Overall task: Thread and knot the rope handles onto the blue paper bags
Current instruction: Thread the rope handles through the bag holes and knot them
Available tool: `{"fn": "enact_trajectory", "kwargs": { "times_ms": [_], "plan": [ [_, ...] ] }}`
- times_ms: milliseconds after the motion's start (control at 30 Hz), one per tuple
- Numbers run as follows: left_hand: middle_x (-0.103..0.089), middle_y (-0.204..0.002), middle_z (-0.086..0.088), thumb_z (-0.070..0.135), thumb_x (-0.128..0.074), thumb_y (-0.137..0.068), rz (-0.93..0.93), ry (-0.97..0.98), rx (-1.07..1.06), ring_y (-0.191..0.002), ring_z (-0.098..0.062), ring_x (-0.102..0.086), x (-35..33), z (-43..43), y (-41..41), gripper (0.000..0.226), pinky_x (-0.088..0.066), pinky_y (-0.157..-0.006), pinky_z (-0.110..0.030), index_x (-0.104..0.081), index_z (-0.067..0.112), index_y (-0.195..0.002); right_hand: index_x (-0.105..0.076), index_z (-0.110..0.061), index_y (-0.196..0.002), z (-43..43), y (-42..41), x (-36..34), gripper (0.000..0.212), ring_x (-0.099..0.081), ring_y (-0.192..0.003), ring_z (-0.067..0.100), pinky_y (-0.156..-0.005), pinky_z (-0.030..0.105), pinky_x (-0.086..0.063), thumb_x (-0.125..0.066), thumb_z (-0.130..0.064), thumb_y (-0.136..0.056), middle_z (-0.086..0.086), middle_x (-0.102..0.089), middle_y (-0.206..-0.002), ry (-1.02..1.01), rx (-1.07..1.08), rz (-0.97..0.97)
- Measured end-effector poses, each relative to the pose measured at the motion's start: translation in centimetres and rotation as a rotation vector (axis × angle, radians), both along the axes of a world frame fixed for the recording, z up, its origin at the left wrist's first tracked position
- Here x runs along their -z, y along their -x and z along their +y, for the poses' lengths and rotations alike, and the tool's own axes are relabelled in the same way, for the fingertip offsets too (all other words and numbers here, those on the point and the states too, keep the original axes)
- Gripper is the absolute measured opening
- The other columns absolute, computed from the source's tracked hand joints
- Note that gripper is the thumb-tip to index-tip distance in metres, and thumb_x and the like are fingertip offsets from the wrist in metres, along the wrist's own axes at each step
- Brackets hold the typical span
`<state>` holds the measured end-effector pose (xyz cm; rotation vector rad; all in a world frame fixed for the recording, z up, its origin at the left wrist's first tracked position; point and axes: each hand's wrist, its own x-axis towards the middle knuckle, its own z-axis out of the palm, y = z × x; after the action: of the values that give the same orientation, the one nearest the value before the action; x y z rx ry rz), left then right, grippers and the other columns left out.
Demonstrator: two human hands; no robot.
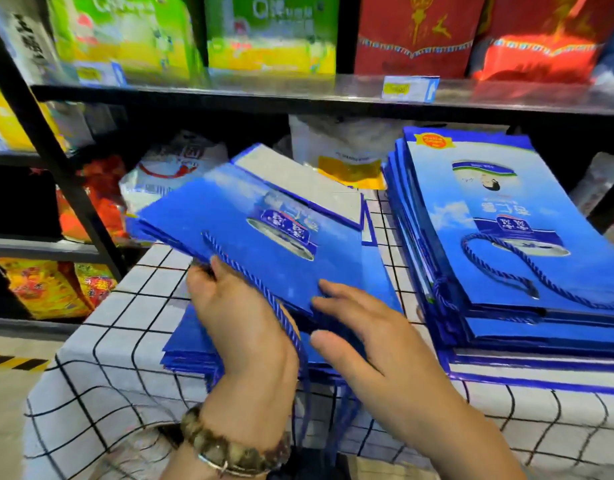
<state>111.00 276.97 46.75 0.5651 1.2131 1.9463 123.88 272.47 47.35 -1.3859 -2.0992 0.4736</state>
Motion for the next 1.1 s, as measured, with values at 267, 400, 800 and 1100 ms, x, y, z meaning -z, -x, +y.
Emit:
{"fn": "enact_trajectory", "kwargs": {
  "times_ms": [267,400,800,1100],
  "plan": [
    [-0.058,-0.058,0.004,-0.005,-0.040,-0.091,-0.306,0.096,0.202,-0.044,-0.004,-0.056,-1.2,-1.6,-1.3,0.028,-0.045,-0.053,-0.021,-0.051,0.015,-0.076,-0.067,-0.031,-0.087,0.0,0.5,0.9,0.031,-0.040,-0.122,0.001,-0.106,0.029,-0.024,-0.043,-0.048,-0.080,-0.013,-0.055,-0.130,-0.144,-0.125,0.049],
    [-0.047,-0.037,0.007,-0.013,-0.037,-0.086,-0.294,0.140,0.193,-0.034,-0.004,-0.048,-1.5,-1.6,-0.9,0.031,-0.040,-0.039,-0.011,-0.044,0.012,-0.069,-0.063,-0.031,-0.083,-0.1,1.0,1.3,0.023,-0.033,-0.127,0.000,-0.110,0.034,-0.015,-0.045,-0.046,-0.078,-0.015,-0.052,-0.131,-0.170,-0.158,0.036],
    [-0.069,-0.088,-0.022,0.005,-0.058,-0.067,-0.407,0.147,0.942,-0.092,-0.035,-0.066,-1.7,-4.0,2.4,0.015,-0.055,-0.084,-0.040,-0.070,-0.004,-0.068,-0.052,-0.020,-0.061,2.7,1.2,-3.7,0.012,-0.057,-0.070,0.013,-0.065,0.023,-0.045,-0.050,-0.026,-0.070,0.005,-0.064,-0.079,0.038,-0.070,0.503],
    [-0.073,-0.075,-0.003,0.011,-0.068,-0.080,0.556,0.269,1.023,-0.051,-0.010,-0.060,-3.6,-4.6,0.9,0.013,-0.046,-0.045,-0.018,-0.061,0.019,-0.088,-0.052,-0.009,-0.069,5.4,1.4,-5.7,0.020,-0.057,-0.048,0.013,-0.049,0.022,-0.040,-0.045,-0.006,-0.088,0.002,-0.055,-0.063,0.268,-0.022,0.606]
  ]
}}
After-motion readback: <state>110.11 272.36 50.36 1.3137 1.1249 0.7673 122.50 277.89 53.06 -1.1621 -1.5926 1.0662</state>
